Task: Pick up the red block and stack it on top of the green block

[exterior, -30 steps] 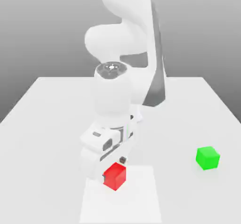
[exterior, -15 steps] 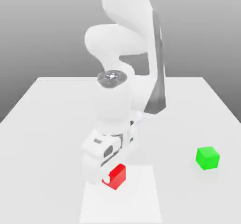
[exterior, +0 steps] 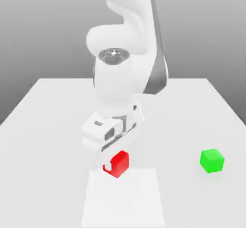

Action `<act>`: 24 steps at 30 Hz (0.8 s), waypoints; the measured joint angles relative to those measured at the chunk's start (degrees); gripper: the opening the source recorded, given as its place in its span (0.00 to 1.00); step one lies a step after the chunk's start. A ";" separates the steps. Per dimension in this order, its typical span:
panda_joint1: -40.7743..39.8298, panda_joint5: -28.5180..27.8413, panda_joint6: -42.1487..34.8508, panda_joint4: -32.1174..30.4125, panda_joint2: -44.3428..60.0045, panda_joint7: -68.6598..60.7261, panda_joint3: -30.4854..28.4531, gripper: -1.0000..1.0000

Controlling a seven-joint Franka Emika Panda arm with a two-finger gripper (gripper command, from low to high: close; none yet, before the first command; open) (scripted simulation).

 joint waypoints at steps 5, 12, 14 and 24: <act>4.72 0.33 -1.18 0.42 -0.64 11.54 2.56 0.00; 10.61 0.88 -2.74 1.22 -1.36 28.97 5.97 0.00; 12.21 1.00 -3.15 1.44 -1.57 34.00 7.01 0.00; 19.64 1.54 -5.32 2.58 -2.67 59.14 12.64 0.00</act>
